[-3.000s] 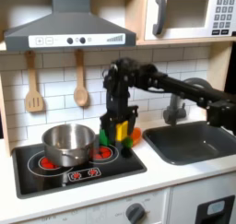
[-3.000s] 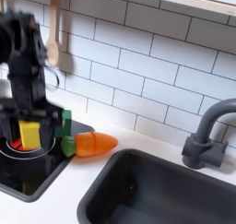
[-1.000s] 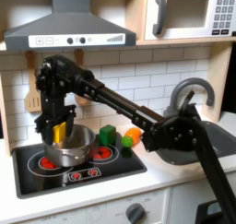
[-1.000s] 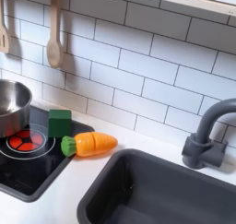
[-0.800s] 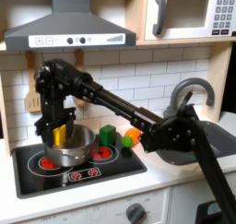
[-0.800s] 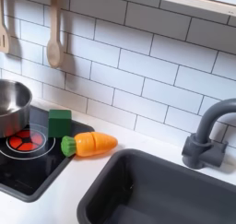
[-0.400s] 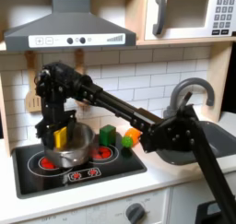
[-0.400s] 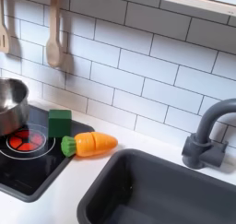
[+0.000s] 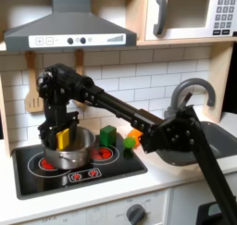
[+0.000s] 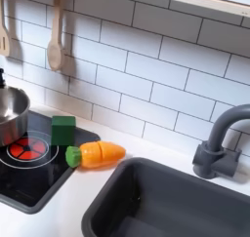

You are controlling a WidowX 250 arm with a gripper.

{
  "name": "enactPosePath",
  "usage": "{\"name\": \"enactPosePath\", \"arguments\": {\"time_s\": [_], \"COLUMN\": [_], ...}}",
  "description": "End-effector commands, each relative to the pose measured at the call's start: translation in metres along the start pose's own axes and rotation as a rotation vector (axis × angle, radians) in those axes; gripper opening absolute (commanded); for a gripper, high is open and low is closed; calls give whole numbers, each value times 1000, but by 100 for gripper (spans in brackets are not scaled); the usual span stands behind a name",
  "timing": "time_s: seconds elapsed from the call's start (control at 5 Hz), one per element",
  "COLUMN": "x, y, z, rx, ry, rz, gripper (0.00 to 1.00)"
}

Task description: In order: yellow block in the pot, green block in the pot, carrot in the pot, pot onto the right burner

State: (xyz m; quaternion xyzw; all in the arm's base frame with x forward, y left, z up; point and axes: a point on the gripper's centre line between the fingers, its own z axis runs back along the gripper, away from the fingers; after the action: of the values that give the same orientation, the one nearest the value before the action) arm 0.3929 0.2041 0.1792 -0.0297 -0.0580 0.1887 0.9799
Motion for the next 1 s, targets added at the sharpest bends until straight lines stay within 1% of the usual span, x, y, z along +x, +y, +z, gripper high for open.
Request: {"name": "enactPosePath", "arguments": {"time_s": [0.0,0.2,0.4,0.6,0.8], "x": [-2,-4,-7,-14,-25], "y": [-5,-13,-19,-31,-54], "z": [3,6,21,49,56], "rx": [2,1,-4,3,0], "ry": [-3,-13,-51,-117,-133], "rz": [2,-21,-25,-45,-92], "gripper": [100,100,100,100,100]}}
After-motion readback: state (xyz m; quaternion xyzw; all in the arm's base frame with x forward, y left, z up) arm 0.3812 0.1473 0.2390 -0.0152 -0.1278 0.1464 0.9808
